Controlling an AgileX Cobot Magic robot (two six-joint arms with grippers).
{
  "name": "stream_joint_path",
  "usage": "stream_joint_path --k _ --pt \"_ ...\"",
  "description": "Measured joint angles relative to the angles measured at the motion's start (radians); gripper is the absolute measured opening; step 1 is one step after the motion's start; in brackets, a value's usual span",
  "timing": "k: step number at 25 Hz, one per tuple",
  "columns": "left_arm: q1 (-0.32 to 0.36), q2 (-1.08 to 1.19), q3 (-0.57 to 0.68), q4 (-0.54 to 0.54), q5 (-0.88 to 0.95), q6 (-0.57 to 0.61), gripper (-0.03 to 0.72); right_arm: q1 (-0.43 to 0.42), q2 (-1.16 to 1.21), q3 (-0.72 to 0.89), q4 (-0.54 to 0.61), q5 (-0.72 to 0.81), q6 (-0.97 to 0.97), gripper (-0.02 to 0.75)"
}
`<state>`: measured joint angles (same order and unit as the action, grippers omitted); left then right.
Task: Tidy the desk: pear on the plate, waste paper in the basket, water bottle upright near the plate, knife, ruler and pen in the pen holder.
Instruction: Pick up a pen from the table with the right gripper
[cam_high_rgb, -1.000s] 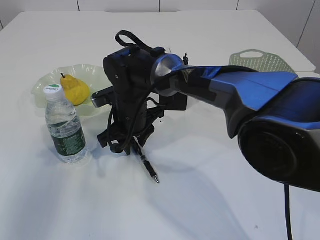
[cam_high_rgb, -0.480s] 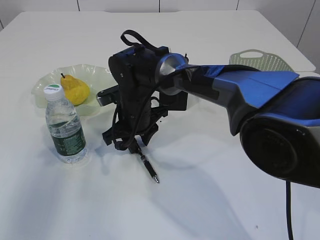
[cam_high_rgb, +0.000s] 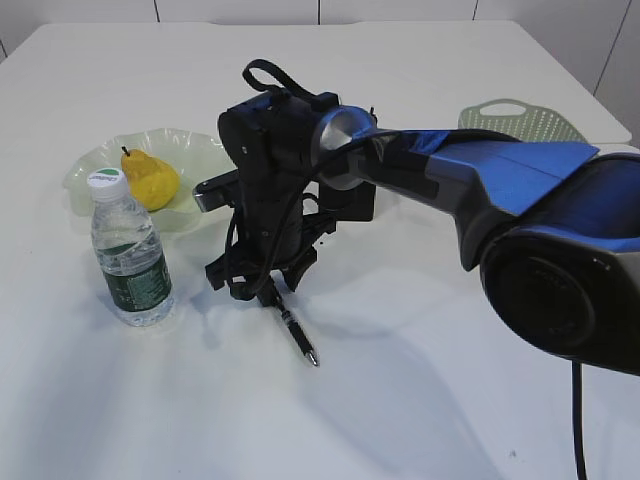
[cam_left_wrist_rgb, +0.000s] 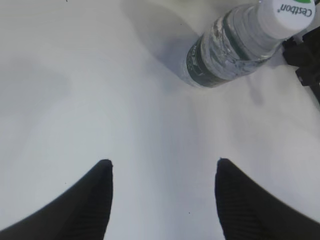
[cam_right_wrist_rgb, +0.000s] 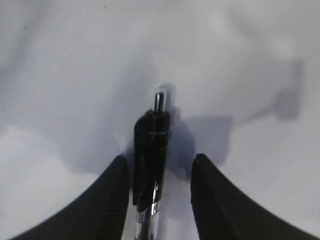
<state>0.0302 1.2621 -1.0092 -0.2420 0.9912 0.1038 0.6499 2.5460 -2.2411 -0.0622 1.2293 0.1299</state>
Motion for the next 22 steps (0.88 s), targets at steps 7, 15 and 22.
stream_joint_path --k 7,15,22 --pt "0.0 0.0 0.0 0.0 -0.004 0.0 0.456 0.0 0.0 0.0 0.0 0.0 0.0 0.309" --pt "0.0 0.0 0.0 0.0 -0.006 0.0 0.456 0.0 0.004 0.0 0.0 -0.002 0.0 0.309" --pt "0.0 0.0 0.0 0.0 -0.007 0.0 0.456 0.0 0.004 0.0 0.002 -0.003 0.0 0.23"
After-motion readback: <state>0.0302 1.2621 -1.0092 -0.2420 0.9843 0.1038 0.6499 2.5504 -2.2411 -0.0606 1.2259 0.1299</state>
